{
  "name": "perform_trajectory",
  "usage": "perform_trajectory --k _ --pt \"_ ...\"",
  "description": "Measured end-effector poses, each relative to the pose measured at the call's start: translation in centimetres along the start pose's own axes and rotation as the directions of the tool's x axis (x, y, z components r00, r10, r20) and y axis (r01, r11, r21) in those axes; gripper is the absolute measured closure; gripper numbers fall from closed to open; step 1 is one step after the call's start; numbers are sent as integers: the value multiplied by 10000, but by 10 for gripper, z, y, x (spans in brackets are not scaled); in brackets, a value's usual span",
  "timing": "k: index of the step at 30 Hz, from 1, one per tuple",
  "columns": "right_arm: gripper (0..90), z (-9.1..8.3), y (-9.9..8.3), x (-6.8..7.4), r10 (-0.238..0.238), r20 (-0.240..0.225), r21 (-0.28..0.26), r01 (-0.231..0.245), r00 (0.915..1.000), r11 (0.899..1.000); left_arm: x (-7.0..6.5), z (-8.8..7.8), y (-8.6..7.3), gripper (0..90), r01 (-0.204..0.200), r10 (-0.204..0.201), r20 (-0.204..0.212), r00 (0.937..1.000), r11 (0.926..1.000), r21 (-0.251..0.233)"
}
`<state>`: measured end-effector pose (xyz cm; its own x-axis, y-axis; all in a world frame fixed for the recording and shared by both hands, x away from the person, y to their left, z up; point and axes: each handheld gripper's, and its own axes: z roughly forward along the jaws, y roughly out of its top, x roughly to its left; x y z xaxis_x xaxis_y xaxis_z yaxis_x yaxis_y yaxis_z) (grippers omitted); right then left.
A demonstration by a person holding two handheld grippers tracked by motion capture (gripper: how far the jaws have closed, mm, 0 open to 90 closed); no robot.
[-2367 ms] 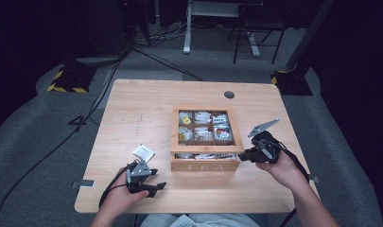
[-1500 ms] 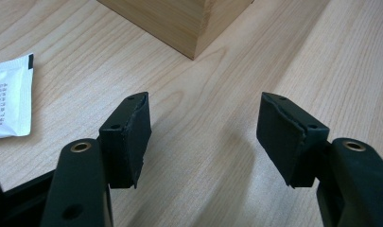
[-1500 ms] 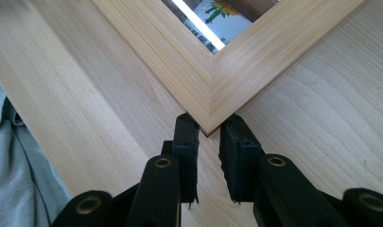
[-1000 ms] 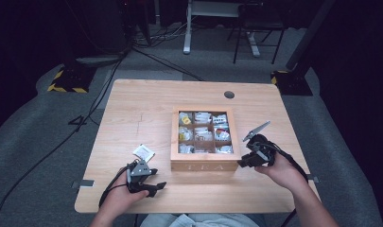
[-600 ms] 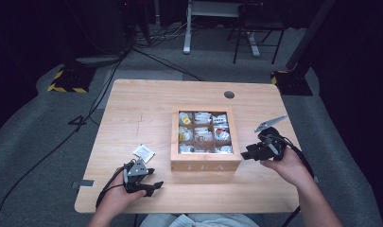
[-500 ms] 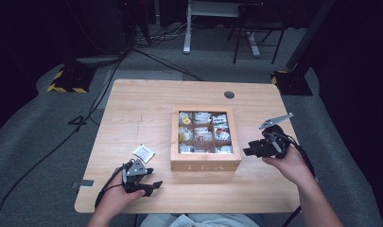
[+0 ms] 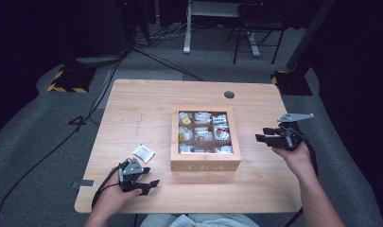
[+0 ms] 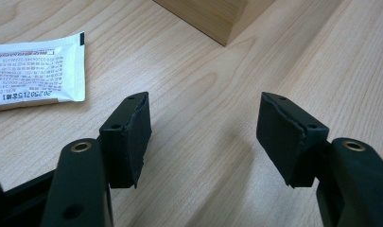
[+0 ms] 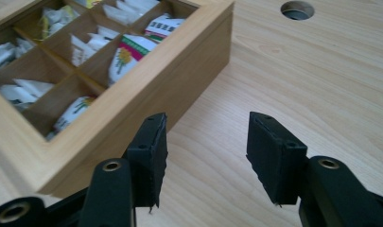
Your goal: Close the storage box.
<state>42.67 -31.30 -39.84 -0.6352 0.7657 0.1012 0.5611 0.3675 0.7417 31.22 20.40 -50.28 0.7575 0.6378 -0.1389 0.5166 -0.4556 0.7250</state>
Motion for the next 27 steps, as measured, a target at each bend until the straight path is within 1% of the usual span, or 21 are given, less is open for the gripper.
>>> perform_trajectory --k 2,8,10,14,16,20,23,24,25,27 --pt "481 4 -5 -8 163 92 -151 -161 9998 9998 0 0 0 367 25 -25 10 10000 10000 -16" --pt "470 15 -21 -28 270 609 -478 -241 9978 9986 0 0 0 367 53 -53 -7 10000 10000 -43" --pt "470 20 -27 -34 298 819 -458 -261 9962 9986 0 0 0 367 56 -56 -6 10000 10000 -44" --pt "466 27 -38 -44 410 1001 -403 -372 9941 9985 0 0 0 367 49 -49 -10 10000 10000 -42" --pt "464 30 -42 -48 522 1029 -378 -486 9933 9981 0 0 0 367 45 -45 5 10000 10000 -22" --pt "463 36 -50 -54 543 1154 -425 -497 9918 9979 0 0 0 367 51 -51 -9 10000 10000 -40" --pt "464 39 -56 -57 703 1232 -405 -657 9899 9970 0 0 0 367 37 -37 -14 10000 10000 -41" --pt "464 40 -57 -58 665 1251 -424 -616 9899 9972 0 0 0 367 38 -38 -12 10000 10000 -39" --pt "465 41 -59 -59 647 1311 -385 -601 9893 9974 0 0 0 367 48 -48 -11 10000 10000 -43" --pt "464 44 -61 -61 748 1319 -236 -723 9884 9971 0 0 0 367 50 -50 -11 10000 10000 -42"
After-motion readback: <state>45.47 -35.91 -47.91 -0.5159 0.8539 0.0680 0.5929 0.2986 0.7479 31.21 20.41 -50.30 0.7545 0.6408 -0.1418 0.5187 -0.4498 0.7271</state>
